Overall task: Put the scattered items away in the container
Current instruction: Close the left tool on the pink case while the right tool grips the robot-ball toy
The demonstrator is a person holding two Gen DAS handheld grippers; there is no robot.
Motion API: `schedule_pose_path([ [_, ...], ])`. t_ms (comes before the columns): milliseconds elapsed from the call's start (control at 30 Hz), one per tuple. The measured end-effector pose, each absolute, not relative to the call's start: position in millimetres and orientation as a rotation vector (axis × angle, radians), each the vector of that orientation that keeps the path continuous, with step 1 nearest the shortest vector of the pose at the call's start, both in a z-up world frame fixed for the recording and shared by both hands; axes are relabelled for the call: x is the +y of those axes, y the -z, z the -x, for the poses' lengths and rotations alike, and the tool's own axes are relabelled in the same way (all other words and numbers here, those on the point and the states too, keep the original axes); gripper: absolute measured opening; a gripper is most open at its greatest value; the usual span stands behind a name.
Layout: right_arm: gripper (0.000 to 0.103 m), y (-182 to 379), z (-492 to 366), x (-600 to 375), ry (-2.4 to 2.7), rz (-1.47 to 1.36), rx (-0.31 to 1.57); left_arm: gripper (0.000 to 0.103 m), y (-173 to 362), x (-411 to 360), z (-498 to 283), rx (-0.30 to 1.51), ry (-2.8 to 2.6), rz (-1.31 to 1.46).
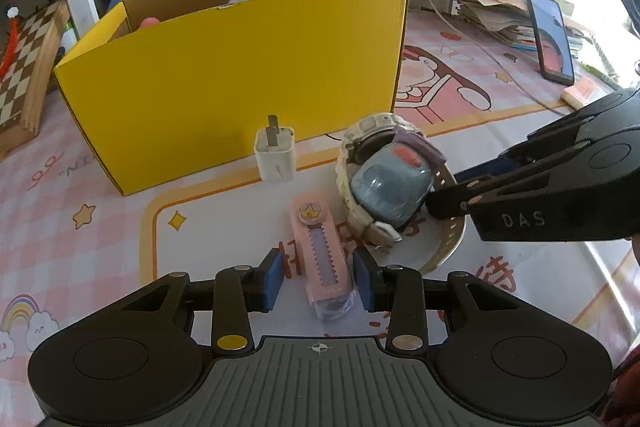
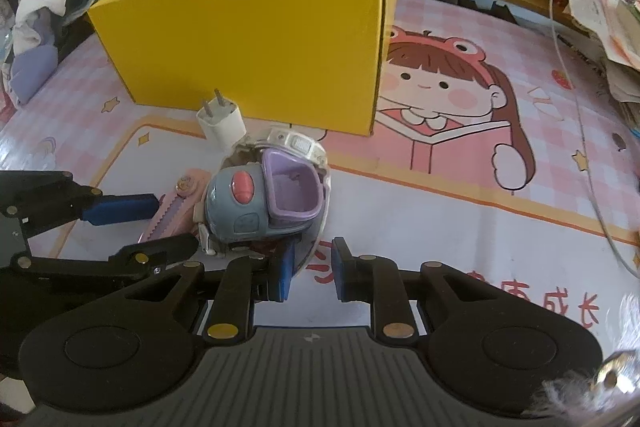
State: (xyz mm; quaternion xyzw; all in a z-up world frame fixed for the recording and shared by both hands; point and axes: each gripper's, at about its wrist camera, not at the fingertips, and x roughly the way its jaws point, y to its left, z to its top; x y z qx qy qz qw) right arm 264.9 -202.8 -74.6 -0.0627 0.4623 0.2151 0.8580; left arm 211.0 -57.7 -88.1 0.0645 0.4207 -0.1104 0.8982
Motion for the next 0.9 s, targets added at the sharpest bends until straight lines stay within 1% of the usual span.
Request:
schedule_pose_path([
  [33,0.012,74.8,-264.8,-202.4,-0.466,0.129,0.971,0.031,88.1,-56.7,-211.3,0.87,0.23,-0.132],
  [67,0.011,74.5,-264.4,-201.9,-0.469,0.133,0.968,0.024,87.7,-54.6,-211.5,0.873,0.23,-0.127],
  [100,0.007,74.0,-264.4,-202.5,-0.465,0.13,0.964,0.023,87.2,-52.6,-211.8,0.876,0.229,-0.122],
  [167,0.003,70.4,-265.4,-208.8,-0.441,0.095,0.945,0.023,86.0,-47.4,-210.9,0.886,0.226,-0.099],
  [267,0.002,58.8,-265.7,-218.5,-0.434,0.019,0.913,0.023,82.0,-36.4,-205.3,0.889,0.215,-0.03],
  [400,0.003,47.6,-259.7,-221.8,-0.443,-0.027,0.893,0.023,69.1,-24.8,-197.3,0.847,0.197,0.023],
  [667,0.003,28.2,-248.8,-213.0,-0.487,-0.036,0.815,0.023,56.2,-19.5,-187.3,0.807,0.205,0.017],
  [900,0.003,22.6,-242.0,-204.8,-0.503,-0.035,0.8,0.023,48.0,-9.7,-178.6,0.784,0.191,0.032],
])
